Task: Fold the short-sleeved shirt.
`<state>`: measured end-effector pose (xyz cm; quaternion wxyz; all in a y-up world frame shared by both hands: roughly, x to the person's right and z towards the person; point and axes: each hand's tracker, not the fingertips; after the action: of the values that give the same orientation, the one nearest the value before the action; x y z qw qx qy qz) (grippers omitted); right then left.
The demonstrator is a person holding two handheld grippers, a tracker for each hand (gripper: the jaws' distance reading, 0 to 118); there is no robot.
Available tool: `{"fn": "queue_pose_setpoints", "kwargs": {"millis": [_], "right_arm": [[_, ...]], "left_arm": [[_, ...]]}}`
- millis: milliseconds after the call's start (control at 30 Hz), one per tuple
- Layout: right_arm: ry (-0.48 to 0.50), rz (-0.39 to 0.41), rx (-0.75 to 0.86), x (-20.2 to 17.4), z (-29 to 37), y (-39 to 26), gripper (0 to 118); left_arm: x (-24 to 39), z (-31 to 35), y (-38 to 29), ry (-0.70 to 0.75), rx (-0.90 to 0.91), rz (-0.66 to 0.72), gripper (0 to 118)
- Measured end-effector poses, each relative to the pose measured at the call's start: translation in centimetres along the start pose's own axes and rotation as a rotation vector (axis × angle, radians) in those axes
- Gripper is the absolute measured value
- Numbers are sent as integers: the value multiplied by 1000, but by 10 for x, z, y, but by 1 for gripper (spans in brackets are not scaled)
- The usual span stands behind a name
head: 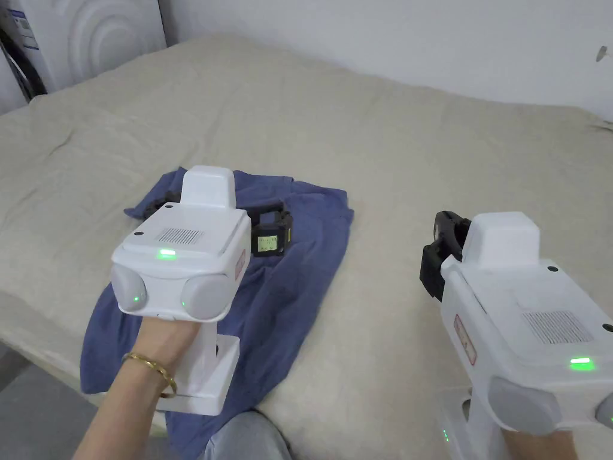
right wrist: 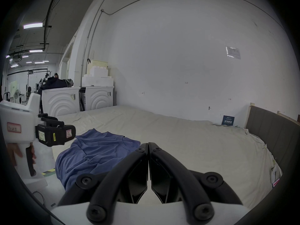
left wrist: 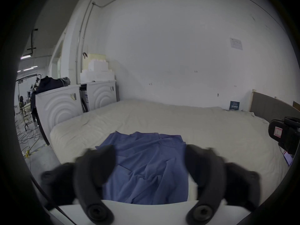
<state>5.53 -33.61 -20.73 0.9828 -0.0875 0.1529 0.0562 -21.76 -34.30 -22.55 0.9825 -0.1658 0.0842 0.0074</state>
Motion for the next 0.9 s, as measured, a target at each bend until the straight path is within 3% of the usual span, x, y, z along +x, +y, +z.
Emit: {"fn": "queue_pose_setpoints", "kwargs": {"millis": [267,600,900], "right_arm": [[0,6,-39,1,-27,-4,0],[-38,-13,-114,16,-71,-19,0],[-48,-19,-186,30,-105,-37,0]], "left_arm": [[-10,-100,28,-93,-242,-31,118],[-3,-266,23,-98,-649,-58,118],[8,-343,-3,-111,-796,-69,118]]}}
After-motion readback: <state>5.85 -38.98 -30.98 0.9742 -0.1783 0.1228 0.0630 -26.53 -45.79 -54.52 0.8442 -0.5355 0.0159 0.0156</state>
